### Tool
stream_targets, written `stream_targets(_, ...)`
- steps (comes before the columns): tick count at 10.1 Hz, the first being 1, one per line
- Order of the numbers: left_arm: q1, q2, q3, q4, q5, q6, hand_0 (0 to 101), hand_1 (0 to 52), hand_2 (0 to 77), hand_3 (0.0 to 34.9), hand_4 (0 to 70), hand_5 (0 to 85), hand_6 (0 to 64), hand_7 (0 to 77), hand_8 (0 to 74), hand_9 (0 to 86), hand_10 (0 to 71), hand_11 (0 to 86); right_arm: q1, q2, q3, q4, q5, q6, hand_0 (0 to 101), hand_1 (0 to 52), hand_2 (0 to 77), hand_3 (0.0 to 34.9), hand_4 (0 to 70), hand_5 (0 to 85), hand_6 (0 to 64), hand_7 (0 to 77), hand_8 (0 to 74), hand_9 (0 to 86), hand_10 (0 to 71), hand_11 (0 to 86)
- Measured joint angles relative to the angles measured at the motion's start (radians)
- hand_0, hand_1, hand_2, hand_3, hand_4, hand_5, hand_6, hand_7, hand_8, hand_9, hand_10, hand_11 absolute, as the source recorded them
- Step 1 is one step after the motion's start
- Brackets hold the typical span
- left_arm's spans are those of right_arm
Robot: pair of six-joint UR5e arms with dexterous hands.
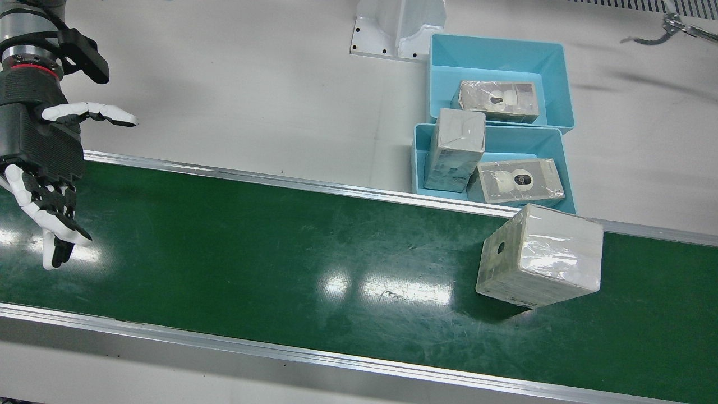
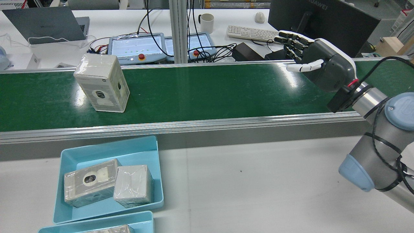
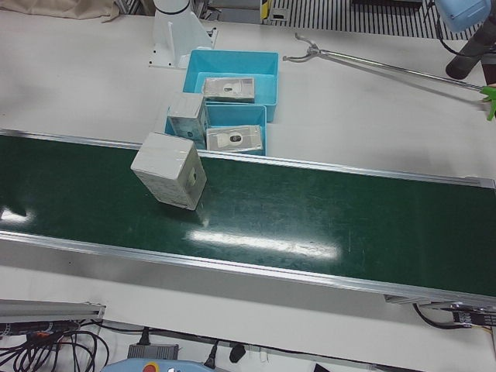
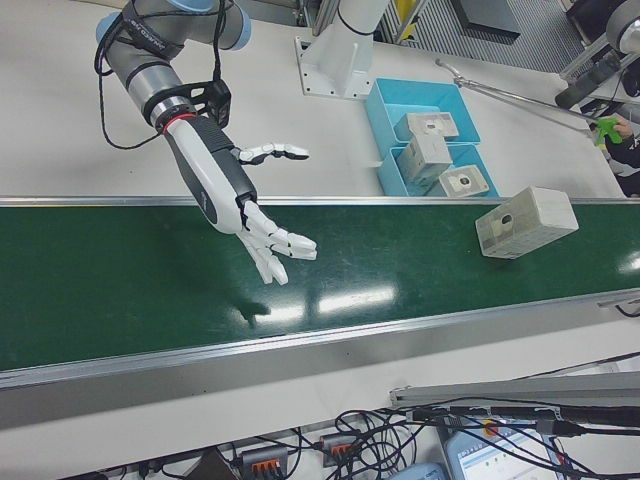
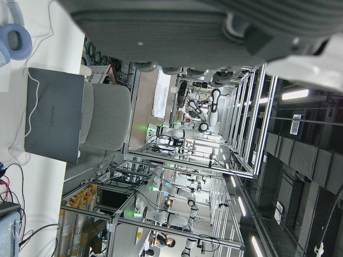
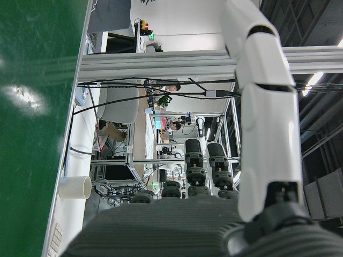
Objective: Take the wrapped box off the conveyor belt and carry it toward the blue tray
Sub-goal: 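Hold the right hand open on the belt as the wrapped box approaches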
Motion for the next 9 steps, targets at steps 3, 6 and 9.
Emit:
stream_targets(3, 0.000, 0.000, 0.000, 0.000, 0.000, 0.000, 0, 0.0, 1.1, 0.0, 0.0, 1.1, 0.0, 0.5, 0.5, 0.0, 0.5, 0.0, -0.019, 0.000, -0.002, 0.026, 0.003, -0.001, 48, 16.9, 16.9, 1.4, 6.0, 13.1, 2.7, 13.1, 0.5, 3.3, 0.0, 1.6)
stream_targets(6, 0.000, 0.000, 0.000, 0.000, 0.000, 0.000, 0, 0.0, 1.1, 0.0, 0.0, 1.1, 0.0, 0.5, 0.5, 0.0, 0.0, 0.5, -0.027, 0.000, -0.006, 0.030, 0.001, -0.004, 48, 16.9, 18.5, 1.5, 8.2, 15.8, 3.8, 15.8, 0.5, 4.9, 0.0, 1.6)
stream_targets(9, 0.000, 0.000, 0.000, 0.000, 0.000, 0.000, 0, 0.0, 0.5, 0.0, 0.0, 1.1, 0.0, 0.5, 0.5, 0.0, 0.5, 0.0, -0.029, 0.000, -0.014, 0.030, 0.002, 0.005, 48, 16.9, 17.5, 1.5, 7.1, 15.3, 3.3, 15.8, 0.5, 4.9, 0.0, 1.6)
